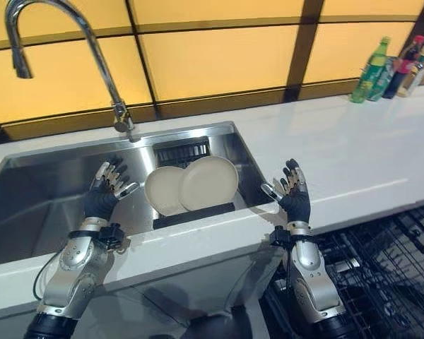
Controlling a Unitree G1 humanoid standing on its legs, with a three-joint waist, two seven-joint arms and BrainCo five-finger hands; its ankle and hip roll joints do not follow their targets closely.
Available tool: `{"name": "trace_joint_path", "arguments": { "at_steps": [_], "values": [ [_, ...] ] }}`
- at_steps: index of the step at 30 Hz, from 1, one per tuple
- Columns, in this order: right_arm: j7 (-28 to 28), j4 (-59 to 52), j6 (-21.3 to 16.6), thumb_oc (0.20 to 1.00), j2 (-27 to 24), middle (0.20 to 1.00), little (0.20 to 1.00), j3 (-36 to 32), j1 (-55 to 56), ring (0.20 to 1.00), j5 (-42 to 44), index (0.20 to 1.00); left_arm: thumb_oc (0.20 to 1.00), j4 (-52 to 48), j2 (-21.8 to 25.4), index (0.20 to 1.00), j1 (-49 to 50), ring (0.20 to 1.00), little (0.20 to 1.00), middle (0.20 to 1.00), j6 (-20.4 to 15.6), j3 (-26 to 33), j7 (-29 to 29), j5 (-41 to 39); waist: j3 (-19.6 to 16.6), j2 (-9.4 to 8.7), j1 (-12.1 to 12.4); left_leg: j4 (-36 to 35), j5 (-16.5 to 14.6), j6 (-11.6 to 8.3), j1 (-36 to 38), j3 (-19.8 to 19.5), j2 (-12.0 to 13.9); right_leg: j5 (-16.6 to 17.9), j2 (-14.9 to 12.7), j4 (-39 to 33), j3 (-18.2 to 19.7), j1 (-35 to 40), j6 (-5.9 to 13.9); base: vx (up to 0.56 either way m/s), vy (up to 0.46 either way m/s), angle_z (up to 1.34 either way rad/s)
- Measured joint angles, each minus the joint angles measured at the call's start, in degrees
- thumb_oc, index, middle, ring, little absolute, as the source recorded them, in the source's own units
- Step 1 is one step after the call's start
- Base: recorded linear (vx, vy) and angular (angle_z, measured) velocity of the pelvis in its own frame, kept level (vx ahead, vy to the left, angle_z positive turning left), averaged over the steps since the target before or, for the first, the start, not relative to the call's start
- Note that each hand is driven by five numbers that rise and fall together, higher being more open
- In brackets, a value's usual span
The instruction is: Pick up plates and place into dishwasher.
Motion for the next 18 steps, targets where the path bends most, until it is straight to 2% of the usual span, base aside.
{"name": "trace_joint_path", "arguments": {
  "at_steps": [1, 2, 4, 7, 10, 18],
  "values": [
    [0.2, -0.2, 0.0, 1.000, 0.1, 1.000, 1.000, 0.1, 0.5, 1.000, -0.2, 1.000, 1.000, -0.2, 0.1, 1.000, 0.3, 1.000, 1.000, 1.000, 0.0, 1.4, -0.3, 0.0, 0.2, 0.40, 1.2, -1.4, 0.4, -0.82, 0.1, -0.5, -0.4, 0.1, 0.3, 2.0, 0.7, -1.5, 0.56, 0.20, 0.167, -1.05],
    [0.5, -0.2, 0.4, 1.000, 0.1, 1.000, 1.000, 0.2, 0.8, 1.000, -0.2, 1.000, 1.000, -0.7, 0.2, 1.000, 0.3, 1.000, 1.000, 1.000, -0.2, 3.8, -0.2, 0.0, 0.6, 0.99, 1.2, -1.6, 1.2, -2.31, 0.0, 0.3, 0.5, -2.6, 1.6, 8.0, 0.4, -4.4, 0.38, 0.20, 0.166, -0.83],
    [0.9, -0.2, 0.4, 1.000, 0.1, 1.000, 1.000, -0.2, 2.0, 1.000, -0.2, 1.000, 1.000, -0.3, 1.4, 1.000, 0.6, 1.000, 1.000, 1.000, -0.6, 5.6, -0.2, 0.0, 1.2, -0.02, 1.1, -1.6, 1.7, -4.02, 1.2, 1.8, 0.6, -6.9, 3.7, 15.6, 0.7, -8.3, -2.64, 0.17, 0.173, -0.50],
    [1.7, -0.8, 0.3, 1.000, -1.4, 1.000, 1.000, -1.6, 2.5, 1.000, -0.1, 1.000, 1.000, -0.1, 1.3, 1.000, 0.9, 1.000, 1.000, 1.000, -1.0, 5.9, 0.0, 0.2, 1.4, 0.57, 1.1, 0.5, 1.7, -4.03, 0.7, 1.7, 1.1, -5.9, 4.5, 13.0, 2.1, -7.6, -3.68, 0.15, 0.179, -0.36],
    [2.8, -1.7, -0.1, 1.000, -2.3, 1.000, 1.000, -3.1, 3.1, 1.000, 0.0, 1.000, 1.000, -0.1, 1.4, 1.000, 0.8, 1.000, 1.000, 1.000, -1.5, 5.9, 1.1, 3.0, 1.5, 1.69, -0.6, -1.6, 1.4, -3.83, 1.1, 2.0, 1.8, -4.9, 4.9, 11.0, 1.7, -7.2, -3.18, 0.18, 0.159, -0.04],
    [2.9, -3.2, -1.0, 1.000, -2.3, 1.000, 1.000, -3.5, 3.8, 1.000, 0.5, 1.000, 1.000, 0.0, 5.4, 1.000, 0.1, 1.000, 1.000, 1.000, -2.5, 6.4, 3.7, 7.7, 1.6, 1.74, -0.6, -4.3, 1.6, -3.75, 2.0, 4.0, 1.5, -4.1, 4.1, 10.1, 1.6, -8.3, -2.50, 0.11, 0.135, -0.11]
  ]
}}
